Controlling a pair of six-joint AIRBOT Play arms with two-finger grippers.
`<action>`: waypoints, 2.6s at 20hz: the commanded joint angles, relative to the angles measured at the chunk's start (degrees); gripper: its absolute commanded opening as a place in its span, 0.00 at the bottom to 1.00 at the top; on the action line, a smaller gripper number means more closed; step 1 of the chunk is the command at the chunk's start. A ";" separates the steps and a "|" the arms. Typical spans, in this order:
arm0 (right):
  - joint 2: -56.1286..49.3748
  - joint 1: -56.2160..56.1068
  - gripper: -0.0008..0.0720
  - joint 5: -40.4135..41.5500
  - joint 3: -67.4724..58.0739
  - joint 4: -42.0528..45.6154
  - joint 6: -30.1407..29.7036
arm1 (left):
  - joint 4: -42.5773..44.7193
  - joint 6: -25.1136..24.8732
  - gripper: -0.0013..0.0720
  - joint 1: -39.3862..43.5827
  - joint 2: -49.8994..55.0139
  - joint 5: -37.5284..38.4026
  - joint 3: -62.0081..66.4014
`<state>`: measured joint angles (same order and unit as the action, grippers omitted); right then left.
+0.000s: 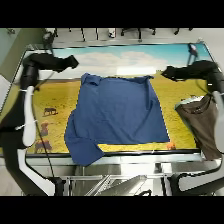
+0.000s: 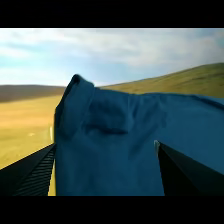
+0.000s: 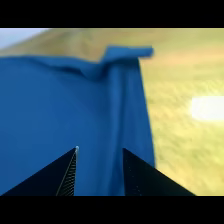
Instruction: Fold the shirts.
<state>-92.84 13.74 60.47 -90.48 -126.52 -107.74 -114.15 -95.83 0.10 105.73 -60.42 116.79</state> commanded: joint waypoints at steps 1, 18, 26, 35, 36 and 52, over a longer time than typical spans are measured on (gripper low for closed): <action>8.59 9.03 0.45 18.64 5.18 6.62 -1.22 | -0.07 -1.73 0.96 -8.02 -8.81 -18.05 -6.47; 14.10 22.08 0.65 17.33 45.62 6.80 -10.60 | -11.91 -15.34 0.83 -20.04 -11.15 -22.36 -58.49; 6.21 15.21 0.65 14.86 47.01 6.73 -10.60 | -11.87 -15.32 0.82 -17.20 -8.24 -18.29 -59.71; 7.30 7.32 0.03 15.96 44.11 -5.86 -16.61 | -18.84 -21.31 0.04 -15.61 -14.10 -17.14 -58.88; 9.94 7.34 0.03 17.20 41.81 -7.65 -16.59 | -22.91 -22.56 0.04 -15.50 -17.03 -17.22 -57.31; 64.78 7.30 0.03 -18.62 -1.90 -12.66 -24.30 | -15.39 -15.91 0.04 -15.50 -80.89 16.59 -18.38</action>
<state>-31.88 21.06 47.51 -91.13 -141.56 -129.97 -137.23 -115.83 -15.40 29.50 -46.78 95.37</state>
